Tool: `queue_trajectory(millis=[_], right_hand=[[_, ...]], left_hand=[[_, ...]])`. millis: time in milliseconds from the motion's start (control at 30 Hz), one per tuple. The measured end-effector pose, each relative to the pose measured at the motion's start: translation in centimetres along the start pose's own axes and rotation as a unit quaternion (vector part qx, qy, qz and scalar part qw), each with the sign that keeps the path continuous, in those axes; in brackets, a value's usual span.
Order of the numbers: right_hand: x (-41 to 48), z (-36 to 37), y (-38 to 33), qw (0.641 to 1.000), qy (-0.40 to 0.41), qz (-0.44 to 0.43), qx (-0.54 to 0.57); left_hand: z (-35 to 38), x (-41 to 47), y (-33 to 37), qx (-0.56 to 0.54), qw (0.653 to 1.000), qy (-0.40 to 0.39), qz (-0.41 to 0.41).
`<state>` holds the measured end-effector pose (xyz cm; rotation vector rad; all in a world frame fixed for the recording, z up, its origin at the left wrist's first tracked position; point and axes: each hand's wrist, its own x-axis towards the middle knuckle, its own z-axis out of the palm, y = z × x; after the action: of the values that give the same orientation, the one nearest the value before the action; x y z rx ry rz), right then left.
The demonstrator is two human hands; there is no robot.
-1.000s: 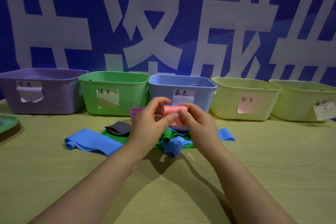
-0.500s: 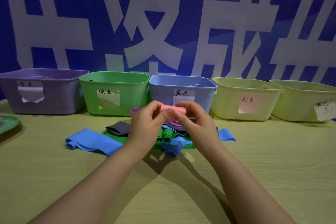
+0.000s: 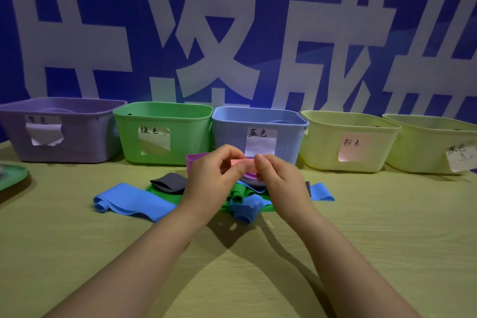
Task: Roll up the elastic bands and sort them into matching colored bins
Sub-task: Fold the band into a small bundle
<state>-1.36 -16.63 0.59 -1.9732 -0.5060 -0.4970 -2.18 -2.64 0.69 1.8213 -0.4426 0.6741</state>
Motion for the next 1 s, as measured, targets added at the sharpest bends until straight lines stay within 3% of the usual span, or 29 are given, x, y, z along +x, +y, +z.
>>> queue_trajectory(millis=[267, 500, 700, 1000], right_hand=[[-0.1, 0.2, -0.3, 0.994, -0.018, 0.0, 0.104], [0.8, -1.5, 0.4, 0.999, 0.009, -0.03, 0.034], [1.5, -6.1, 1.9, 0.999, 0.007, -0.029, -0.018], [1.4, -17.0, 7.2, 0.986, 0.059, 0.001, -0.159]], left_hand=[[-0.6, 0.0, -0.1, 0.058, 0.998, 0.023, 0.01], [-0.3, 1.6, -0.5, 0.005, 0.997, -0.076, -0.03], [2.9, 4.0, 1.3, 0.098, 0.985, -0.139, 0.035], [15.1, 7.2, 3.6, 0.165, 0.96, -0.194, 0.119]])
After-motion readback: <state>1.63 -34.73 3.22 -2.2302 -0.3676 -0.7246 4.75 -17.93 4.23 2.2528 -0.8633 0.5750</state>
